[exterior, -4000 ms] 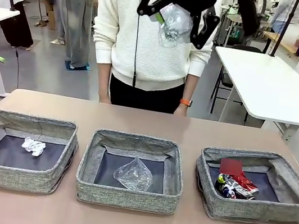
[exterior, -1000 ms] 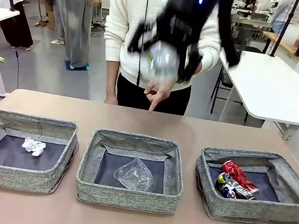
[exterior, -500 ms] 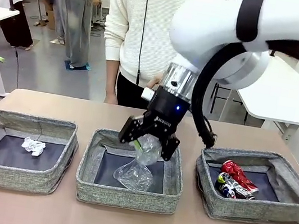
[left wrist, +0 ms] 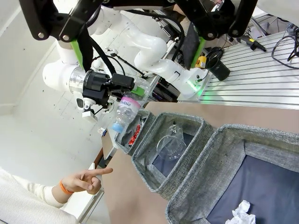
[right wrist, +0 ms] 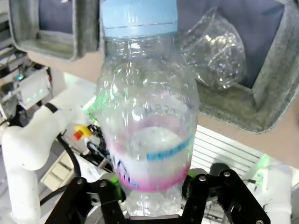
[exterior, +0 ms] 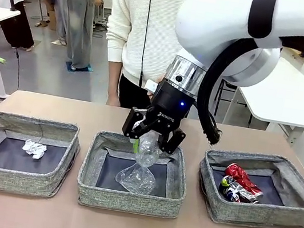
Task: Sort the waste into the appropriate baskets.
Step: Place the picked waste into the Fabric basket indicated by the person.
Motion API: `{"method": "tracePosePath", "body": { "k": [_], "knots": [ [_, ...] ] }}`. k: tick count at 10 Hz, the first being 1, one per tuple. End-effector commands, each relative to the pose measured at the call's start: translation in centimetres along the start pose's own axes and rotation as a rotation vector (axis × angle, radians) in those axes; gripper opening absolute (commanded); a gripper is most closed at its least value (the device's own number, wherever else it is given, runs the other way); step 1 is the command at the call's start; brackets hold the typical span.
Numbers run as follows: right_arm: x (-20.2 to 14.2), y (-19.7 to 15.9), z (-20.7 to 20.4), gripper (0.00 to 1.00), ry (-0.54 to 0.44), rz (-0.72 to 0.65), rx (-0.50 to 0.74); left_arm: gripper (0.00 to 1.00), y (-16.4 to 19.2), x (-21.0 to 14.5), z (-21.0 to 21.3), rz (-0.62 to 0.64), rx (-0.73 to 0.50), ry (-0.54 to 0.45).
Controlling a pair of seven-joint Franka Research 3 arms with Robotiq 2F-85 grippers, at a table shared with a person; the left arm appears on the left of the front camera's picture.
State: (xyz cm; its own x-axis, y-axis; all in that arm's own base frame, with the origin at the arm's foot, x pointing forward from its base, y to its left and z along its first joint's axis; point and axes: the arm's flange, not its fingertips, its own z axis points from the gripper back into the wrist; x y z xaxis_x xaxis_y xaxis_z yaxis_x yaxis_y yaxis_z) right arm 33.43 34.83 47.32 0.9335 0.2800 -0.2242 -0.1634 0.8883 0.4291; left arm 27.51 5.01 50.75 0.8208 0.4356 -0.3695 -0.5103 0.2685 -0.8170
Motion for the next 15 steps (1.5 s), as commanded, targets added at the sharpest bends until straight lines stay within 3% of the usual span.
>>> {"method": "tracePosePath", "body": {
  "k": [1,2,3,4,5,9,11,12,13,14,15],
  "knots": [
    [-0.3,-0.6,-0.1,1.0,-0.06,-0.006,0.004,1.0,0.0,-0.1,0.3,-0.017,-0.009,0.009],
    [-0.4,-0.8,0.3,1.0,-0.095,-0.017,0.021,1.0,0.0,-0.1,0.3,-0.017,-0.009,0.009],
    [-0.4,-0.9,0.4,0.89,-0.121,-0.032,0.028,1.0,0.0,-0.1,0.3,-0.017,-0.009,0.009],
    [-0.3,-1.1,0.6,0.98,-0.147,-0.054,0.036,1.0,0.0,-0.1,0.3,-0.017,-0.009,0.009],
    [-0.3,-1.2,0.8,1.0,-0.168,-0.07,0.044,1.0,0.0,-0.1,0.3,-0.017,-0.009,0.009],
    [-0.5,-1.6,1.7,1.0,-0.154,-0.08,0.117,1.0,0.0,-0.1,0.3,-0.017,-0.009,0.009],
    [-2.4,-4.1,7.6,1.0,-0.16,-0.069,0.423,1.0,0.0,-0.1,0.3,-0.017,-0.009,0.009],
    [-4.1,-6.8,11.6,1.0,-0.081,-0.088,0.697,1.0,0.0,-0.1,0.3,-0.017,-0.009,0.009],
    [-6.4,-10.4,14.9,1.0,0.046,0.014,0.989,1.0,0.0,-0.1,0.3,-0.017,-0.009,0.009],
    [-8.8,-14.8,16.1,1.0,0.127,0.031,1.15,1.0,0.0,-0.1,0.3,-0.017,-0.009,0.009],
    [-10.7,-18.0,15.8,1.0,0.065,-0.049,1.169,1.0,0.0,-0.1,0.3,-0.017,-0.009,0.009]
  ]
}}
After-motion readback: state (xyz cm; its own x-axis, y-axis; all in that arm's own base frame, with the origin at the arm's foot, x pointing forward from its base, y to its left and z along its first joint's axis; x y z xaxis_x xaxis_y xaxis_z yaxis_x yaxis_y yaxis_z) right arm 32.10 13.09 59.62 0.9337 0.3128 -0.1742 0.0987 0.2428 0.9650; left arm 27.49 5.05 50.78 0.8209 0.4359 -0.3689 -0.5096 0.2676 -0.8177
